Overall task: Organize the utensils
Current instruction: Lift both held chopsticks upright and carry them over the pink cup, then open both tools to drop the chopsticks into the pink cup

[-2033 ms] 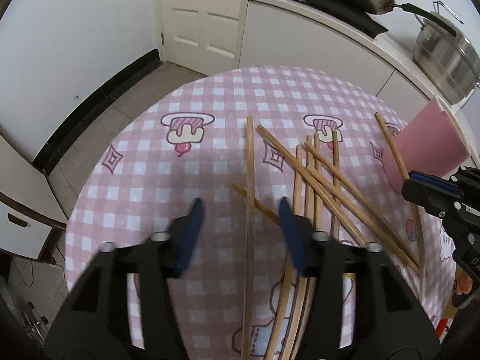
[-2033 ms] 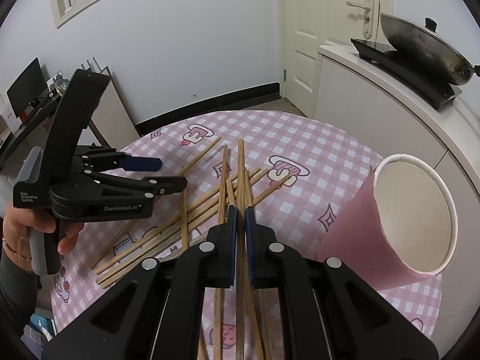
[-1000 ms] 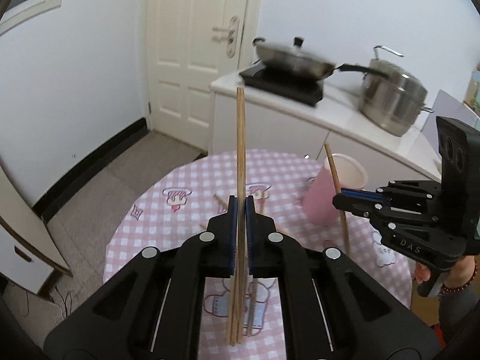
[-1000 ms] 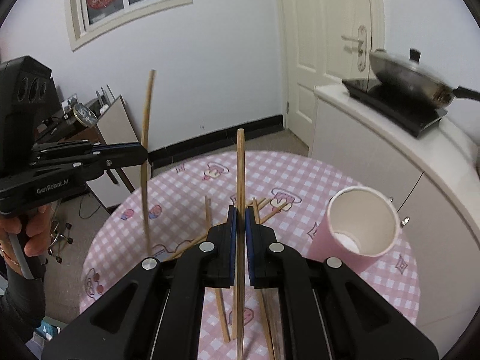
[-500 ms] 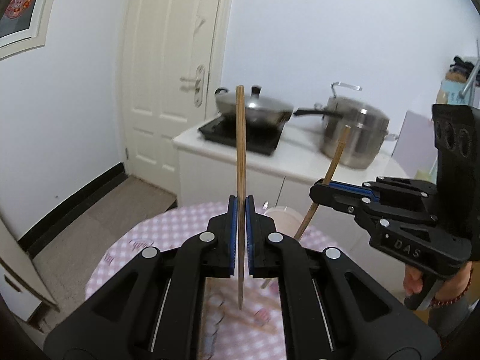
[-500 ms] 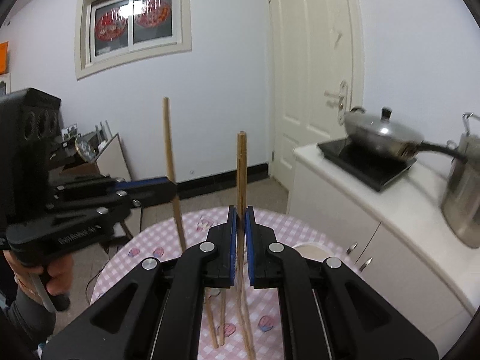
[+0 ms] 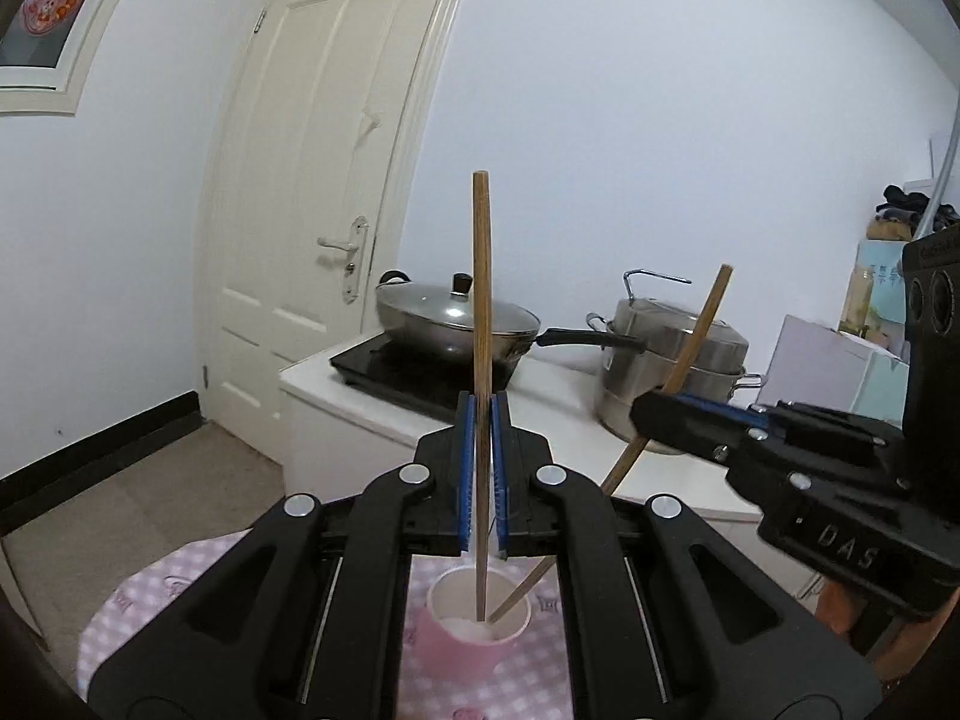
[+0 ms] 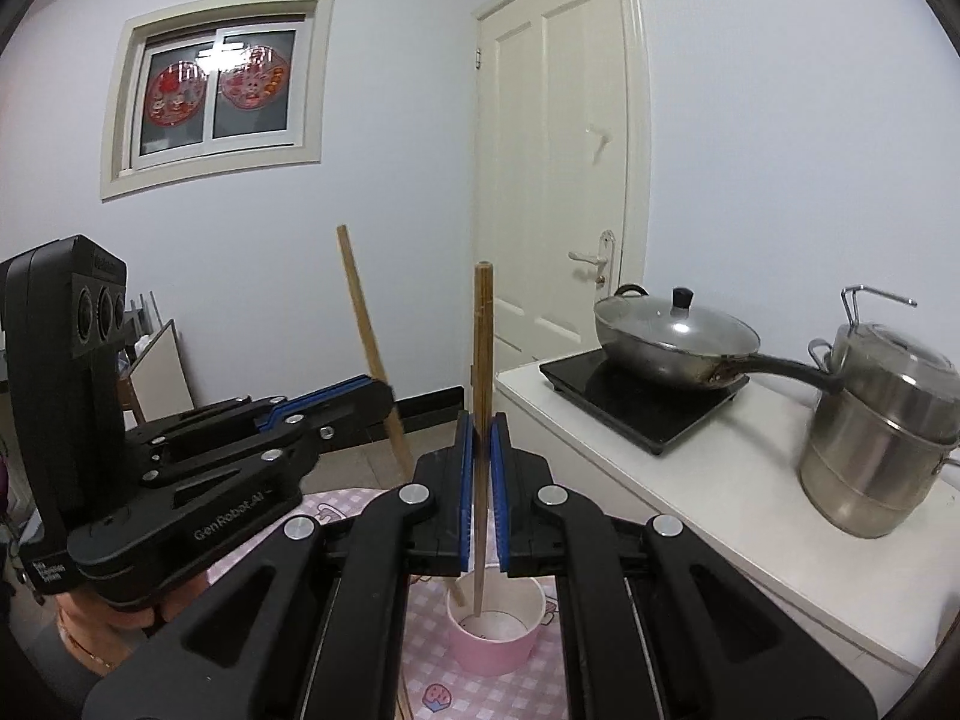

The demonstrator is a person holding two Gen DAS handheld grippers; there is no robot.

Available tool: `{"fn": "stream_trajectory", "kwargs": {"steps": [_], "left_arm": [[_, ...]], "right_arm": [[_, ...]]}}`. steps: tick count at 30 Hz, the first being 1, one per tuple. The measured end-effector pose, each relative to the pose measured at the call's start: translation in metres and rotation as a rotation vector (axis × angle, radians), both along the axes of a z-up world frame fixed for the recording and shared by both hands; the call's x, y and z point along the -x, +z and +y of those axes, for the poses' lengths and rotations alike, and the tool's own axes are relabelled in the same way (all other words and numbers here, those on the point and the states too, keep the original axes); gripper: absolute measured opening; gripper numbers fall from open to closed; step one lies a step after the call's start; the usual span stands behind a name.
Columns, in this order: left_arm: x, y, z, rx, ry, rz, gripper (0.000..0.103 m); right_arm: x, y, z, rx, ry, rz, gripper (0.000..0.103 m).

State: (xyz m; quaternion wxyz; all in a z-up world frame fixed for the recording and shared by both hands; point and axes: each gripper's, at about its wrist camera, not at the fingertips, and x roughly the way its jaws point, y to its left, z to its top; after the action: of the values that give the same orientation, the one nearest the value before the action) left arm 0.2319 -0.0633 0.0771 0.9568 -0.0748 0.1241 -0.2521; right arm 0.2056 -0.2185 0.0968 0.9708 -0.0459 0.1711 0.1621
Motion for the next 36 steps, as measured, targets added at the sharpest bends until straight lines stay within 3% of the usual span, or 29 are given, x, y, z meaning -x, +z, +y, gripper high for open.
{"fn": "stream_trajectory", "kwargs": {"steps": [13,34,35,36], "left_arm": [[-0.037,-0.069,-0.023,-0.101,0.015,0.136,0.006],[-0.039,-0.093,-0.026,-0.165,-0.040,0.250,0.007],[-0.039,-0.093,-0.026,-0.165,-0.042,0.253,0.010],[-0.039,-0.093,-0.026,-0.165,-0.045,0.261,0.026]], "right_arm": [[-0.030,-0.059,-0.021,0.003,-0.053,0.108,0.004],[-0.030,-0.082,-0.025,-0.021,-0.058,0.203,0.006],[-0.030,-0.082,-0.026,-0.024,-0.060,0.205,0.010],[-0.030,-0.082,-0.027,-0.026,-0.063,0.204,0.012]]}}
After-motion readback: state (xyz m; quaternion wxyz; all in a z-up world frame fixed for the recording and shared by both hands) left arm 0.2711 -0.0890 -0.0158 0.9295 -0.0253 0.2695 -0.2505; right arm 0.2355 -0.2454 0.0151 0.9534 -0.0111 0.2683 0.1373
